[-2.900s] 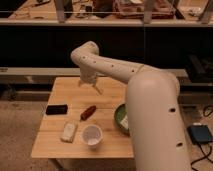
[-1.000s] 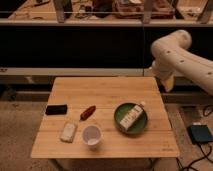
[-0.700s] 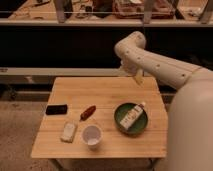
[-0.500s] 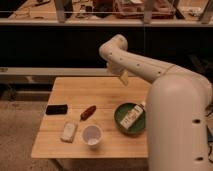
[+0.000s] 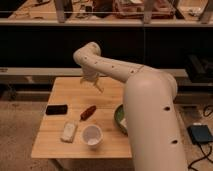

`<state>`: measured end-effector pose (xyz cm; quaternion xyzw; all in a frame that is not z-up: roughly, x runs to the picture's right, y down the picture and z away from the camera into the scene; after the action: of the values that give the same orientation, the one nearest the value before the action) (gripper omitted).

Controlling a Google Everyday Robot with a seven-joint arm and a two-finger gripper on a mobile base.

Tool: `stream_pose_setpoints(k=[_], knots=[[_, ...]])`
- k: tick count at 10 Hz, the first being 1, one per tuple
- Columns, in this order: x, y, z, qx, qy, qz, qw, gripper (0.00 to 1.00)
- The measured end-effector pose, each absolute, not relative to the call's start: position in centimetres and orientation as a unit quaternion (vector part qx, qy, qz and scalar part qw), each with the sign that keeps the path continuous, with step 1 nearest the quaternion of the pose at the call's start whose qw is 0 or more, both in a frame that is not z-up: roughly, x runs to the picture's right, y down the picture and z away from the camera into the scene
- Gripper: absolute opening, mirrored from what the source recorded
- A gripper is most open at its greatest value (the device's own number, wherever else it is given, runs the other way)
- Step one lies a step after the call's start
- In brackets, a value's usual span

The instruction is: Move the arm in a circular motion

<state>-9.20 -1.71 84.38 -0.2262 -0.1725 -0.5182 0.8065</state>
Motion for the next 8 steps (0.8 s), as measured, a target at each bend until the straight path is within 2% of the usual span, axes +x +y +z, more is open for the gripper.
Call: stream_pose_setpoints(k=[1,2,4,6,8], knots=[[-10.3,-0.4,82.3,-0.227,-0.195,-0.54,0.786,0.8],[-10.0,1.9,78.5,-0.232,-0.219,-0.573,0.755,0.8],[-7.5,4.8,74.0,-0.242,-0.231,-0.601,0.726,0.8],[-2.1,8.6,68.5,-0.264,-0.232,-0.61,0.71,0.8],[2.4,10.5,65.2,-0.282,-0.233,-0.589,0.72,0.8]])
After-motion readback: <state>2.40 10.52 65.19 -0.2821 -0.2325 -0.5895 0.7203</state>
